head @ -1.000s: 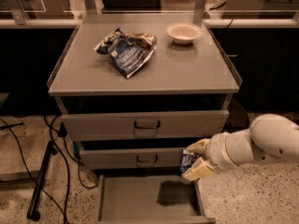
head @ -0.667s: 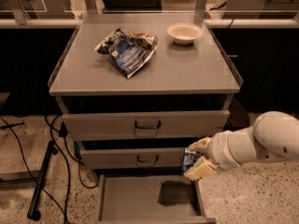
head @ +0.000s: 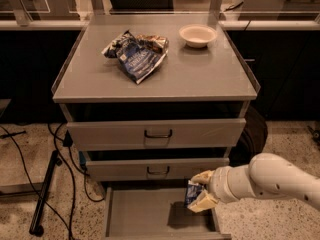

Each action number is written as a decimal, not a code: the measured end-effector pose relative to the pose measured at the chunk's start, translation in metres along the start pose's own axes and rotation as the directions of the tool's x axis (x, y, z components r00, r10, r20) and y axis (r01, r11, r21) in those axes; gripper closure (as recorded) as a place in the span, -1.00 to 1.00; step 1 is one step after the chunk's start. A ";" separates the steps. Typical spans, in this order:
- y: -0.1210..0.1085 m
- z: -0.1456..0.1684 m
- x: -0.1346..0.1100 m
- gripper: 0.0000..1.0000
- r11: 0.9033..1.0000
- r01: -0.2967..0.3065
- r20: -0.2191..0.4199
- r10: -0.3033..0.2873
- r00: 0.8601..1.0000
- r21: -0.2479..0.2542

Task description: Place rxbar blueberry into bottom drawer

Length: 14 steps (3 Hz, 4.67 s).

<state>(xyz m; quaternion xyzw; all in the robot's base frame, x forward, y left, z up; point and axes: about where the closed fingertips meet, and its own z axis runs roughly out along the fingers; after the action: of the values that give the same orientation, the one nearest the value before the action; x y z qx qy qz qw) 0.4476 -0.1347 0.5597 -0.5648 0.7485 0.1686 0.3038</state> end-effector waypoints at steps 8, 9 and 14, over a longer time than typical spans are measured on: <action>-0.015 0.302 0.146 1.00 0.990 0.140 0.189 -0.131 0.973 -0.035; -0.024 0.328 0.160 1.00 0.991 0.123 0.192 -0.112 0.975 -0.043; -0.040 0.430 0.194 1.00 0.984 0.067 0.192 -0.035 0.981 -0.162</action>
Offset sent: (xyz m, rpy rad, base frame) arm 0.0145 0.1030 -0.2616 0.1640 0.1108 0.1766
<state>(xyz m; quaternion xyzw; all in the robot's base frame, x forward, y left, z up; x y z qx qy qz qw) 0.5644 -0.0352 0.1122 -0.5888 0.6849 0.2761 0.3287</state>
